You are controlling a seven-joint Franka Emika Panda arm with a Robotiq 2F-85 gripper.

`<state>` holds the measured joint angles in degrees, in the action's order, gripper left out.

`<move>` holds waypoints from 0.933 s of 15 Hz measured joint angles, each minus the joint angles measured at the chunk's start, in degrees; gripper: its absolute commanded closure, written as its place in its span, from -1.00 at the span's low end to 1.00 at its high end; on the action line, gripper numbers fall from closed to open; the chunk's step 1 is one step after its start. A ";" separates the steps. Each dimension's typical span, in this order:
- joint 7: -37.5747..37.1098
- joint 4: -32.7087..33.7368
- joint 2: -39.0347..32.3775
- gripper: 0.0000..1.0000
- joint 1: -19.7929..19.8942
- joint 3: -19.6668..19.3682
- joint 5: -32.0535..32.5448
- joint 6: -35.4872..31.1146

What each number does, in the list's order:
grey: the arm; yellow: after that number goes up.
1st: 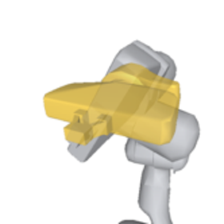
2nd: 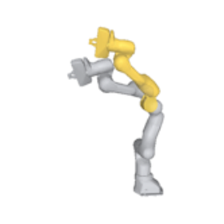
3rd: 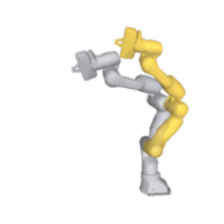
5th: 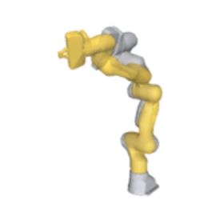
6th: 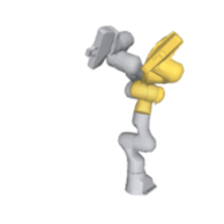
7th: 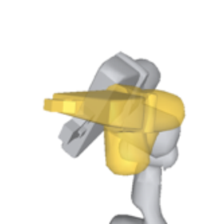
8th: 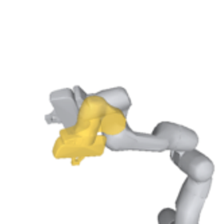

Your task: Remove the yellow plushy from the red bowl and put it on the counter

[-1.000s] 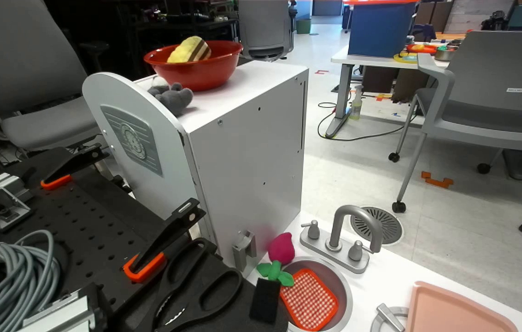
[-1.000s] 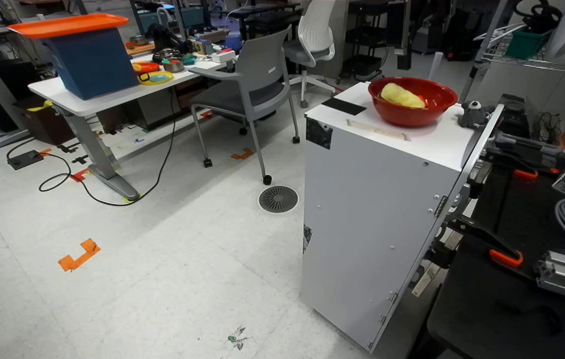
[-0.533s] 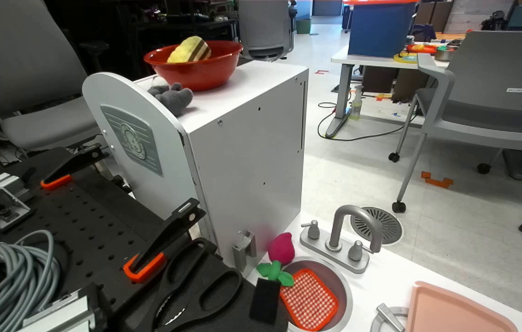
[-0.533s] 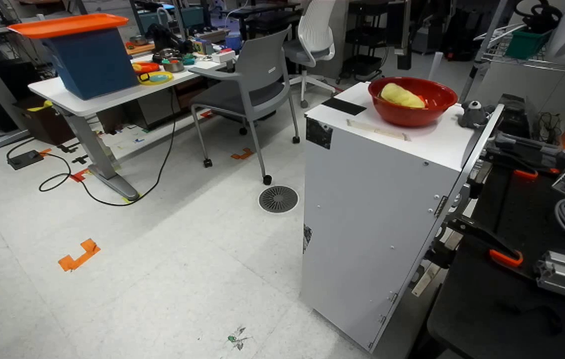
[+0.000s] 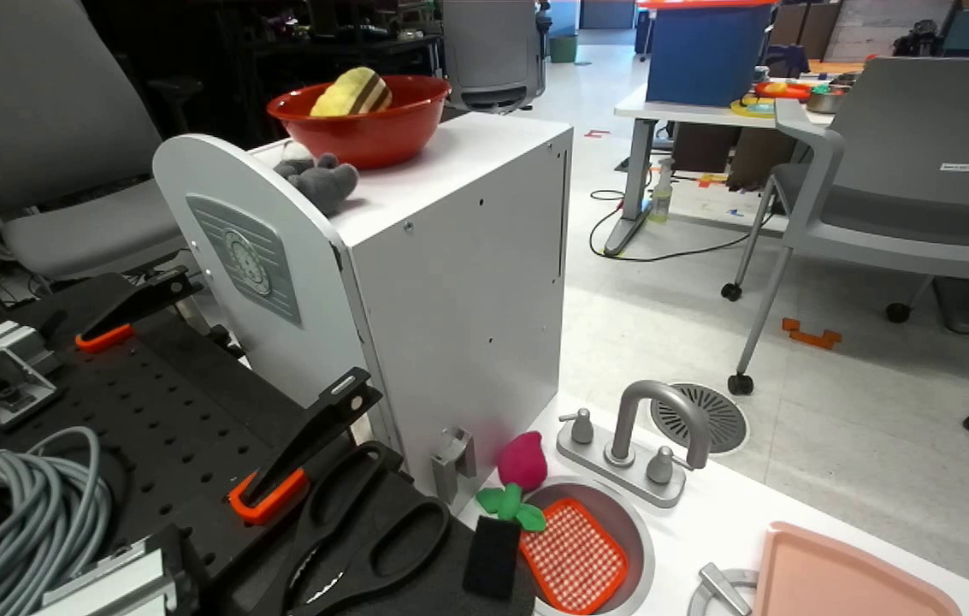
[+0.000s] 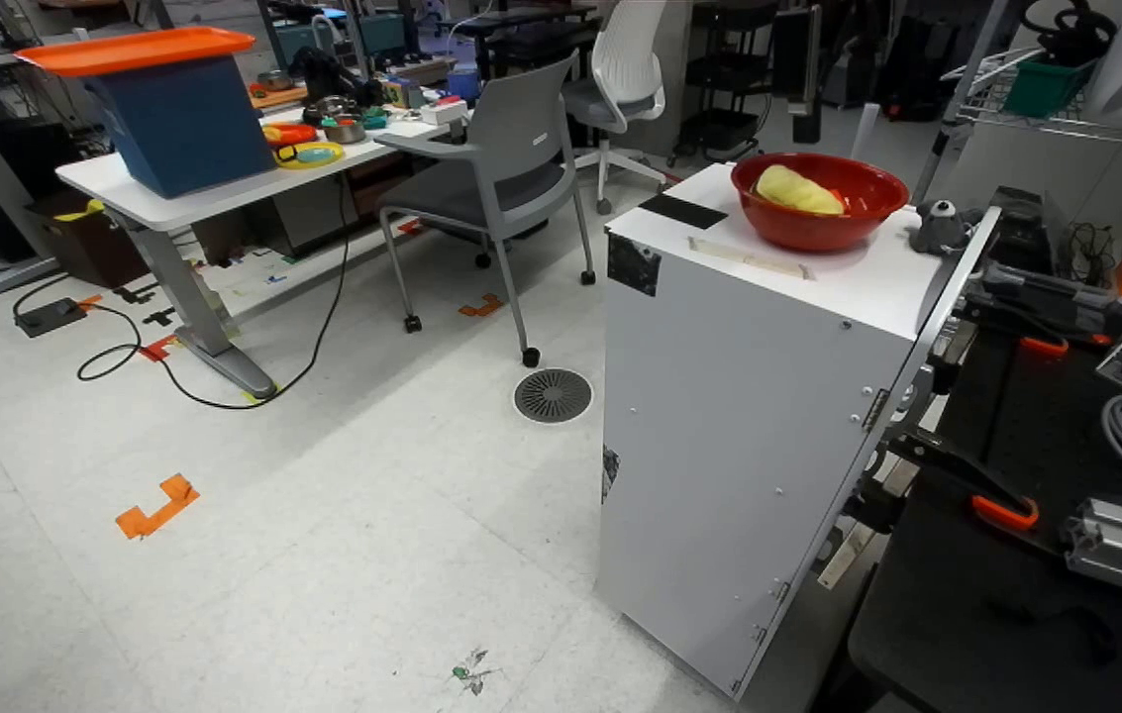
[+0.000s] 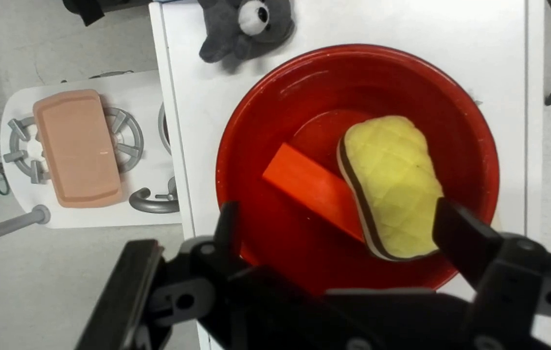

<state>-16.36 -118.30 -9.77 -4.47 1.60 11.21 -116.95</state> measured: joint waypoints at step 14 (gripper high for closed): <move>10.09 0.28 -3.59 -1.00 -0.16 0.11 -1.09 -8.00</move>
<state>-6.27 -118.02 -13.36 -4.64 1.71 10.12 -124.95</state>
